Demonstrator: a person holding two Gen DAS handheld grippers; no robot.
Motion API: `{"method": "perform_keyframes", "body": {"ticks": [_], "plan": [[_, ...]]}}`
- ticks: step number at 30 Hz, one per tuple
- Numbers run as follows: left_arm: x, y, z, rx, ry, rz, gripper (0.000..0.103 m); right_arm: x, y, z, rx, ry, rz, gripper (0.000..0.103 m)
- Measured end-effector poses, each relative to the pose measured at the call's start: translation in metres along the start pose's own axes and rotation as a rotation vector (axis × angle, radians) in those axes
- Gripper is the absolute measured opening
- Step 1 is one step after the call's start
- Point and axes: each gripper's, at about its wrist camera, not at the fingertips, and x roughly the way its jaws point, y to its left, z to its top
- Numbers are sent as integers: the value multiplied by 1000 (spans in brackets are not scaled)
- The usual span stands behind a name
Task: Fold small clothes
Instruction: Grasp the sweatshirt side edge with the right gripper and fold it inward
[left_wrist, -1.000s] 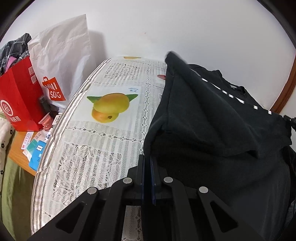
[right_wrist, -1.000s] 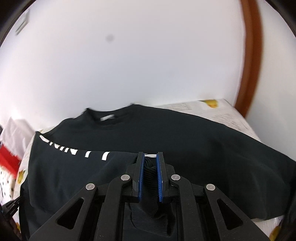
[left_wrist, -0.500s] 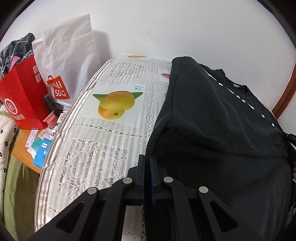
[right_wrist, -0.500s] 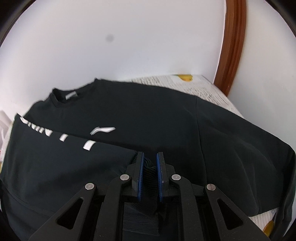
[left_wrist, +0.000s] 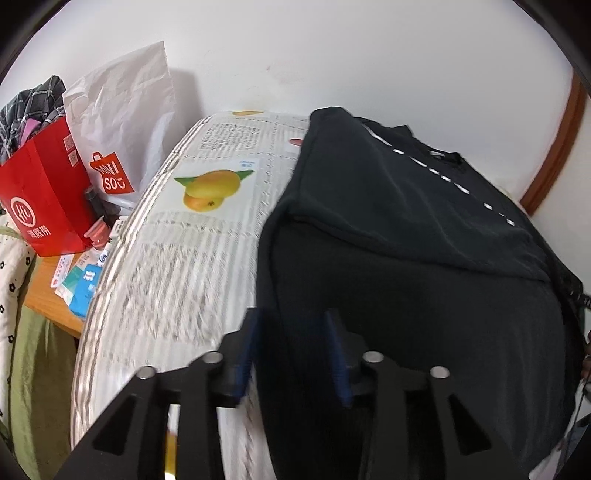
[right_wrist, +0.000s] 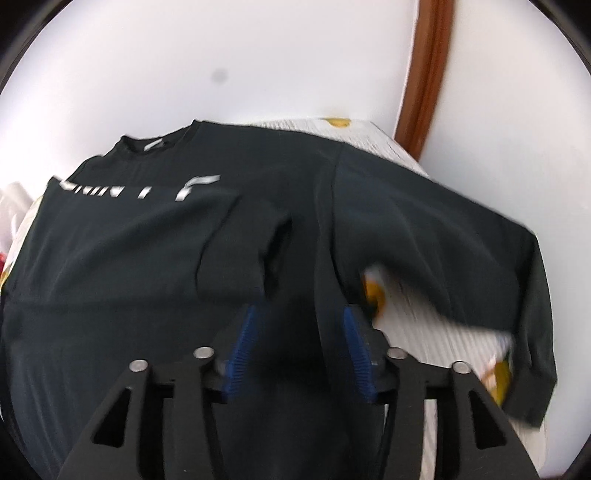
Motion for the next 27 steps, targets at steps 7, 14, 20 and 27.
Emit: {"method": "perform_keyframes", "body": {"ticks": [7, 14, 20, 27], "plan": [[-33, -6, -45, 28, 10, -17, 49, -31, -16, -72, -5, 26, 27, 61], [-49, -3, -85, 7, 49, -64, 49, -51, -25, -127, 6, 49, 76, 61], [-53, -10, -105, 43, 35, -21, 10, -59, -18, -152, -20, 16, 76, 58], [-65, 2, -118, 8, 32, -33, 6, -67, -5, -157, -60, -3, 91, 17]]}}
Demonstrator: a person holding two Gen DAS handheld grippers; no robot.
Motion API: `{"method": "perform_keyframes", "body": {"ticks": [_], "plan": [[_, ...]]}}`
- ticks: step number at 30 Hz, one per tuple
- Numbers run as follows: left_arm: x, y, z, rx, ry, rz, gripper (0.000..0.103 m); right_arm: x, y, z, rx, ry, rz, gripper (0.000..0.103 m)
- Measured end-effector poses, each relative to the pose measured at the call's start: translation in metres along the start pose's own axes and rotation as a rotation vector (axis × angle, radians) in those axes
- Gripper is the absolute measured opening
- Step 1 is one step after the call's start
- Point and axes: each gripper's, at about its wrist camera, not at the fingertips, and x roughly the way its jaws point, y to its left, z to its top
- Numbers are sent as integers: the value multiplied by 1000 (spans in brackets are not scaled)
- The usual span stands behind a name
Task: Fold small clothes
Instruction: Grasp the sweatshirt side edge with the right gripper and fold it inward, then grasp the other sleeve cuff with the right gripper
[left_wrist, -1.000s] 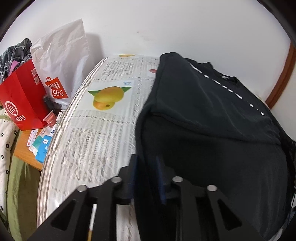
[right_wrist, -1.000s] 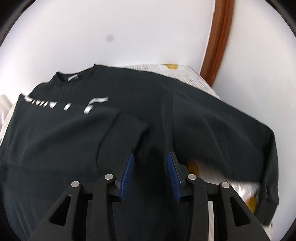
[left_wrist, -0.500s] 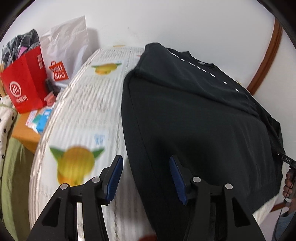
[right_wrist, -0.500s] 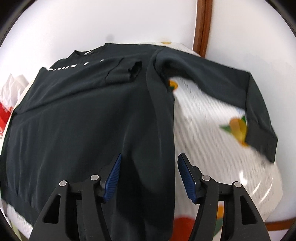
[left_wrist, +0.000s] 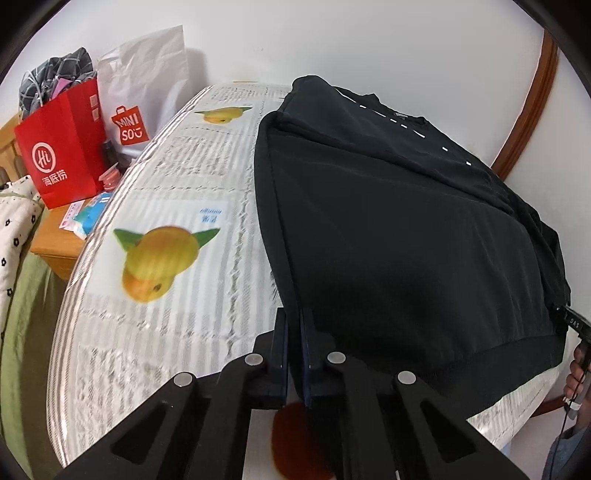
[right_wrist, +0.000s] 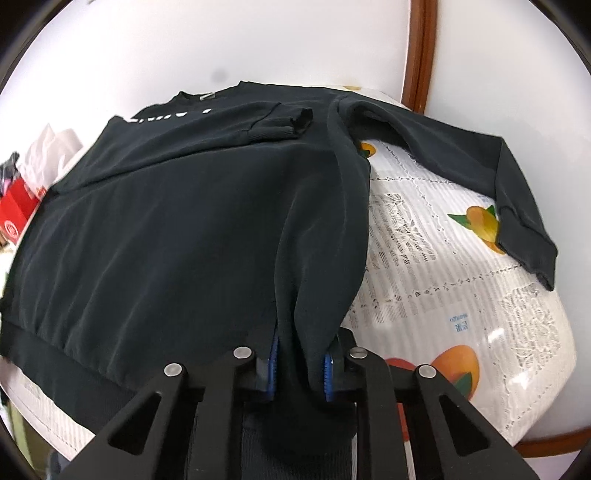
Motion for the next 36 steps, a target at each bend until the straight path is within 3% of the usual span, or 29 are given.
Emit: {"method": "perform_keyframes", "body": {"ticks": [8, 13, 16, 18, 21, 23, 28, 36], "plan": [[-18, 1, -24, 13, 7, 23, 6, -10, 2, -12, -31, 20, 14, 19], [-23, -5, -18, 9, 15, 14, 10, -15, -6, -2, -43, 4, 24, 32], [-28, -7, -7, -8, -5, 2, 20, -28, -29, 4, -10, -50, 22, 46], [-29, -12, 1, -1, -18, 14, 33, -33, -47, 11, 20, -86, -10, 48], [-29, -26, 17, 31, -39, 23, 44, -37, -84, 19, 83, -122, -99, 57], [-27, -33, 25, 47, -49, 27, 46, -33, -114, 26, 133, -129, -166, 62], [-15, -56, 51, 64, -83, 31, 52, -10, -170, 41, 194, -92, -242, 65], [14, -80, 80, 62, -61, 30, 53, 42, -189, 61, 181, -16, -308, 66]]}}
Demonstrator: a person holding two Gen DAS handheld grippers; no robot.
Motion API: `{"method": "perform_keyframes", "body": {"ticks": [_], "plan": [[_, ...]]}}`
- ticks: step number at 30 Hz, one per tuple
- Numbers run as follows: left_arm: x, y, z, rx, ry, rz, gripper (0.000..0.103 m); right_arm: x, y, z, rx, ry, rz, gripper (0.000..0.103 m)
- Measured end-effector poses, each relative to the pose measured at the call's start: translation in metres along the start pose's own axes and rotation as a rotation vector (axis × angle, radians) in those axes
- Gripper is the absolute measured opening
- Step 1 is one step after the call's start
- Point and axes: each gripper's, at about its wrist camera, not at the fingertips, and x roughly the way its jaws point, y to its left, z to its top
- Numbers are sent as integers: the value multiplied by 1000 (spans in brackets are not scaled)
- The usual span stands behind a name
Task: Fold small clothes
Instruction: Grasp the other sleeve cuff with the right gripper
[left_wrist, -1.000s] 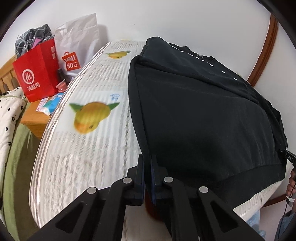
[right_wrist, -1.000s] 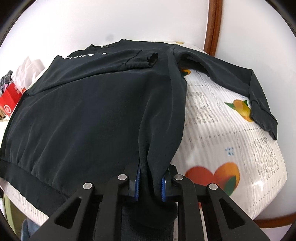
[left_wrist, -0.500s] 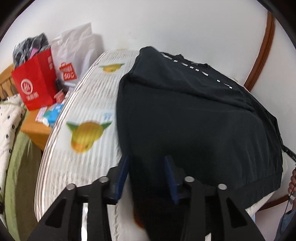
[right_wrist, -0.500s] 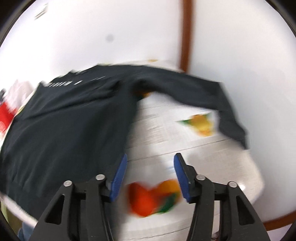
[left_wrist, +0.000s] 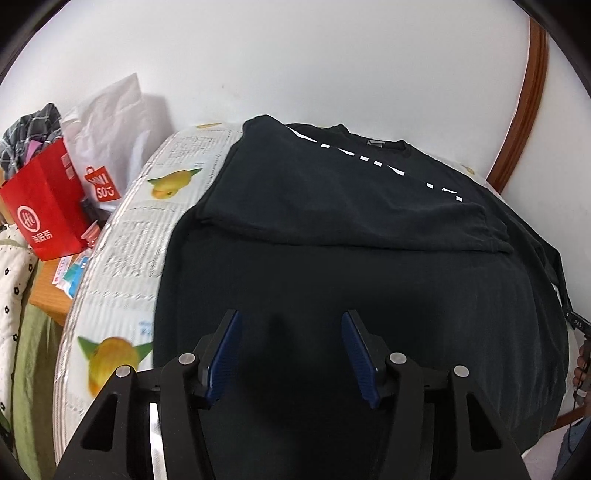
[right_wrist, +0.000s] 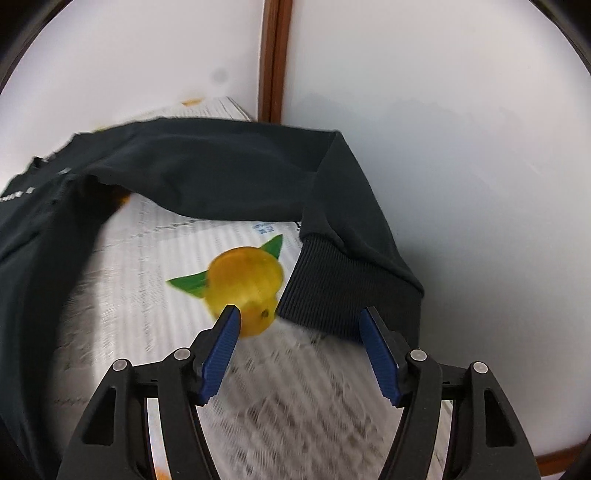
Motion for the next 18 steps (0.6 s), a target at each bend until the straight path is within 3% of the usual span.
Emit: {"method": "perform_keyframes", "body": {"ticks": [3, 4, 5, 7, 9, 13, 18], "plan": [[6, -6, 4, 10, 5, 7, 53, 8, -4, 6, 42, -10, 4, 65], [7, -6, 4, 9, 6, 7, 53, 11, -6, 8, 57, -8, 16, 59], [9, -5, 4, 5, 10, 3, 53, 12, -7, 8, 66, -11, 17, 53], [13, -5, 5, 2, 19, -6, 53, 12, -9, 9, 64, -21, -15, 18], [16, -4, 5, 4, 23, -6, 53, 12, -9, 12, 53, -21, -7, 9], [18, 2, 5, 4, 25, -14, 54, 0, -6, 21, 66, -36, -32, 6], [19, 16, 1, 23, 19, 30, 53, -43, 16, 49, 57, -112, 28, 5]]}}
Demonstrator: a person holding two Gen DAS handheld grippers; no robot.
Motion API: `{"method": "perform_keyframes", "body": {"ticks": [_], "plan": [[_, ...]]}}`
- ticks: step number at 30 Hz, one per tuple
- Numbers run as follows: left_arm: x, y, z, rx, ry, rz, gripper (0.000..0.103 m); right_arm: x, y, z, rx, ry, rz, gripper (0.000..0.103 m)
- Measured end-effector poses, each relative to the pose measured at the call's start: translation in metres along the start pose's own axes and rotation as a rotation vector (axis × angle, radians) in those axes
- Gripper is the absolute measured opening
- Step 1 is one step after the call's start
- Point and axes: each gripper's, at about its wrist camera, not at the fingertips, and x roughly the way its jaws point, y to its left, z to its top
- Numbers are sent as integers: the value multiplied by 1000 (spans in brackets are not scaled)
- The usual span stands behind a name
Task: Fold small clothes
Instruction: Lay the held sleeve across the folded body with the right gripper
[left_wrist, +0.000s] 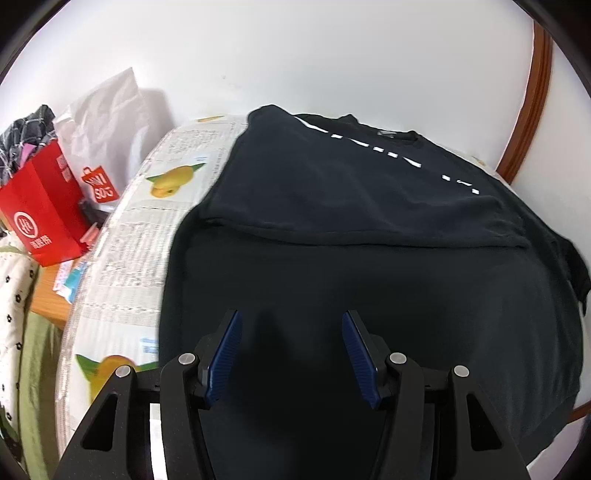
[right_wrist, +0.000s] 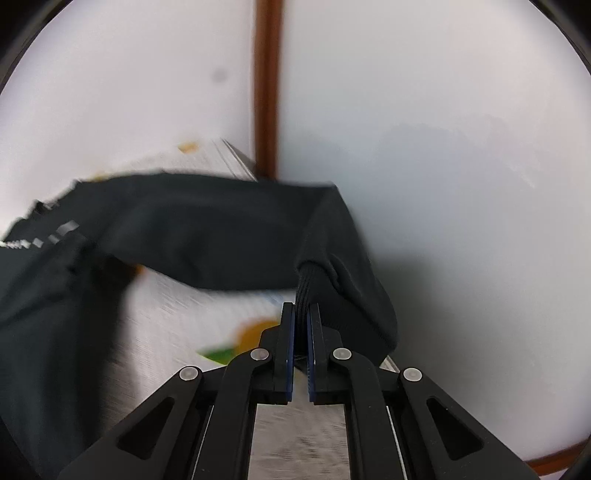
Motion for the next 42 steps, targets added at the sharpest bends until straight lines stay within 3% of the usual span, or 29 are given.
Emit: {"method": "perform_keyframes", "body": {"ticks": [5, 11, 15, 21, 25, 33, 36, 39, 42], "plan": [[4, 24, -2, -40, 12, -16, 53, -43, 66, 42, -62, -75, 121, 5], [9, 42, 7, -46, 15, 3, 54, -74, 187, 77, -156, -114, 314, 5], [21, 54, 6, -50, 40, -6, 55, -102, 269, 75, -229, -132, 426, 5], [23, 67, 3, -52, 30, -62, 55, -105, 392, 68, -342, -117, 577, 5], [22, 72, 6, -46, 15, -65, 55, -103, 433, 62, -349, -105, 662, 5], [25, 76, 13, -77, 6, -99, 55, -81, 474, 49, -370, -41, 754, 9], [24, 68, 17, -71, 3, -106, 55, -74, 462, 43, -378, -14, 745, 30], [25, 60, 24, -63, 2, -107, 55, -75, 430, 38, -381, -60, 683, 35], [26, 47, 34, -38, -8, -109, 55, -67, 384, 35, -357, -49, 624, 35]]}}
